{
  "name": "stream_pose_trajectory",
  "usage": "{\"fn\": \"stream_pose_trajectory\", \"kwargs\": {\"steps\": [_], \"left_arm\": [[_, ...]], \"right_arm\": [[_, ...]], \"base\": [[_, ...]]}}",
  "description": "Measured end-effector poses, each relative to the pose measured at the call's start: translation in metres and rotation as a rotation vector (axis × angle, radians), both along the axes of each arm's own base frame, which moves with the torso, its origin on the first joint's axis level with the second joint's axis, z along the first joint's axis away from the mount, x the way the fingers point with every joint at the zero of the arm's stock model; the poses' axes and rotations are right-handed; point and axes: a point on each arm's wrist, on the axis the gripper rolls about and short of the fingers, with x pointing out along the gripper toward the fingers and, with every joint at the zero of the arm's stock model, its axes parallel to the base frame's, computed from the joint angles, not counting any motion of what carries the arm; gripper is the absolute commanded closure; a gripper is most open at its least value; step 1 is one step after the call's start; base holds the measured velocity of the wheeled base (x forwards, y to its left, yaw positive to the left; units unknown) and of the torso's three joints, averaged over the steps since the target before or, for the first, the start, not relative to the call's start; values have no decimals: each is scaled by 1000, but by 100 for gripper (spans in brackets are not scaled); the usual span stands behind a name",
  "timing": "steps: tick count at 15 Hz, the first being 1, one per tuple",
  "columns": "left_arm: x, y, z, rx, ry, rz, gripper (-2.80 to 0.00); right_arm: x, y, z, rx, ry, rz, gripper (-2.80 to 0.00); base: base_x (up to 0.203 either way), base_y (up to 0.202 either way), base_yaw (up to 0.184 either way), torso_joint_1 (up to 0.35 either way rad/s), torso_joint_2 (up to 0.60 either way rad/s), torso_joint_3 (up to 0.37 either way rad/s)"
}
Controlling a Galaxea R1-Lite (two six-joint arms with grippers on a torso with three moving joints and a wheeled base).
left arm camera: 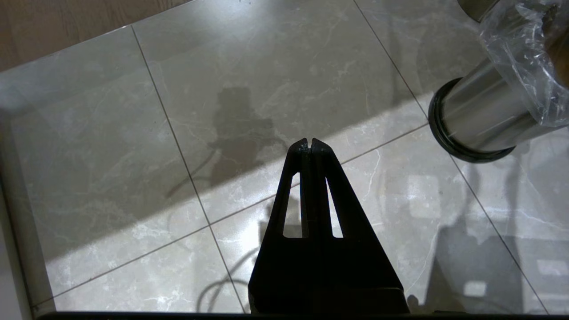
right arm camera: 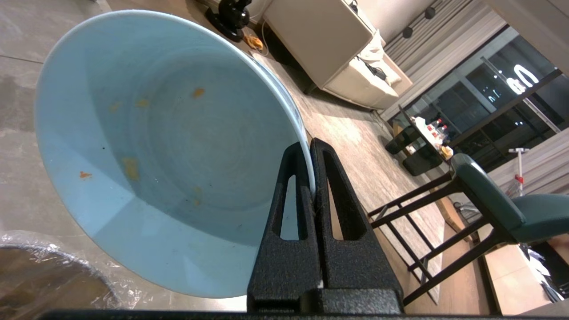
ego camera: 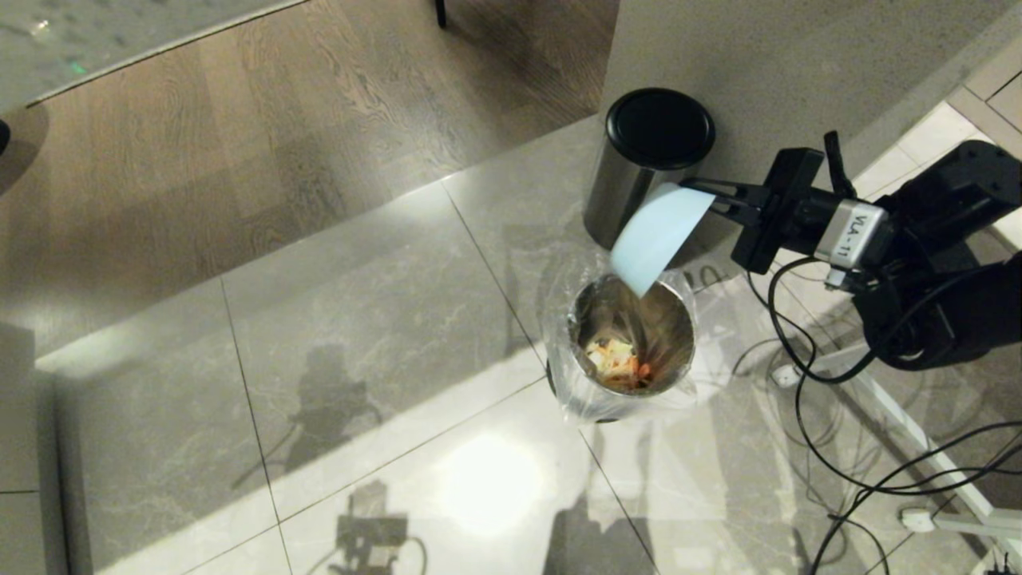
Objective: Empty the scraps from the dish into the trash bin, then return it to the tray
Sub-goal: Pour the leftover food from the bowl into the trash can, then put the bowl back to the table
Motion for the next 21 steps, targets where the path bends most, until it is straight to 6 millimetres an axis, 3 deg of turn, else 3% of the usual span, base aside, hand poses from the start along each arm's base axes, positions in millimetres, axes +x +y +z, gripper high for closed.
{"fn": "stream_pose_trajectory", "kwargs": {"steps": [6,10,16,21], "left_arm": [[0,0,0,0,0,-1,0],[0,0,0,0,0,0,0],[0,0,0,0,0,0,0],[0,0,0,0,0,0,0]], "right_arm": [[-13,-3,-12,60,208,-14,0],[-21,-8,-26,279,420,-216,0],[-36,-17,-66,643,770,-528,0],[-67,-21,-115,756,1031,-715,0]], "base": [[0,0,0,0,0,0],[0,0,0,0,0,0],[0,0,0,0,0,0],[0,0,0,0,0,0]]}}
